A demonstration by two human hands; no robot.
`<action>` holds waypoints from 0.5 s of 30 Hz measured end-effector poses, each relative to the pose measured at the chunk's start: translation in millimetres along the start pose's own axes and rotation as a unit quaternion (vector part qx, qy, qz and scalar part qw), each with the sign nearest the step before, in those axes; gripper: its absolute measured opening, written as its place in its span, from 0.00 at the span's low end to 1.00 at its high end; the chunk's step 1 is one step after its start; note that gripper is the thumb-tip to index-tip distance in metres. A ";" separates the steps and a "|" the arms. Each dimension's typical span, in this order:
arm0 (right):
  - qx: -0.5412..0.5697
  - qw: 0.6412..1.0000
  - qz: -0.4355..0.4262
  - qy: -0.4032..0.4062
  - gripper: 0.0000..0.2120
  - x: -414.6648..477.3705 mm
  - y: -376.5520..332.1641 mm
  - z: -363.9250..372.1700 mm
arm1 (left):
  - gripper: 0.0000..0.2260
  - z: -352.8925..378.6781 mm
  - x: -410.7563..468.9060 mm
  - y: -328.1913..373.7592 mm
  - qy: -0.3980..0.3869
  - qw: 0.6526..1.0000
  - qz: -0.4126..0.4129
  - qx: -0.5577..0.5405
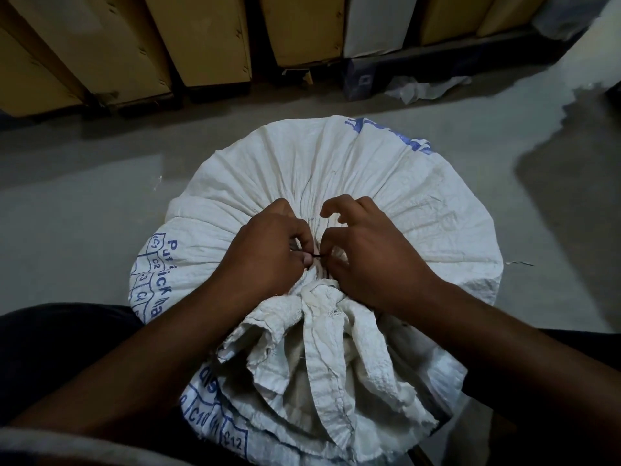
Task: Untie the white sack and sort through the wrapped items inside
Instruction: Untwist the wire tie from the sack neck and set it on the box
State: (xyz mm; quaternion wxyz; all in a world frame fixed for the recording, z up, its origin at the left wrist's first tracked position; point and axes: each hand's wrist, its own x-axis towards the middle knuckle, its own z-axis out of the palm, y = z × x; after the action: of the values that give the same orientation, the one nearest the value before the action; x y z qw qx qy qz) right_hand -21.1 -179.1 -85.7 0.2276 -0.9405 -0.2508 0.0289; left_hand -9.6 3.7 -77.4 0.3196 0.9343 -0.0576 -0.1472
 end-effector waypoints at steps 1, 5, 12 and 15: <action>0.001 1.000 0.001 0.000 0.04 -0.7 -0.1 -0.2 | 0.07 -0.2 -0.4 0.5 0.001 1.000 0.000 -0.001; 0.007 1.000 0.000 0.010 0.08 1.2 -2.1 0.8 | 0.09 -1.4 -1.6 0.3 0.002 1.000 0.006 0.014; 0.015 1.000 -0.012 0.006 0.06 2.8 -4.4 1.2 | 0.10 -1.2 -1.3 0.6 0.003 1.000 0.002 0.011; 0.010 1.000 -0.002 0.009 0.04 1.8 -2.0 -2.2 | 0.08 -0.6 -0.8 0.4 0.007 1.000 0.002 0.006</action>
State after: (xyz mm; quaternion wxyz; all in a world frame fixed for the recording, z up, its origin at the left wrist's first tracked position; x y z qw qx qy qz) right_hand -20.1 -177.6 -82.8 0.2392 -0.9379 -0.2501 0.0227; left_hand -10.1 3.8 -76.5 0.3149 0.9369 -0.0579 -0.1402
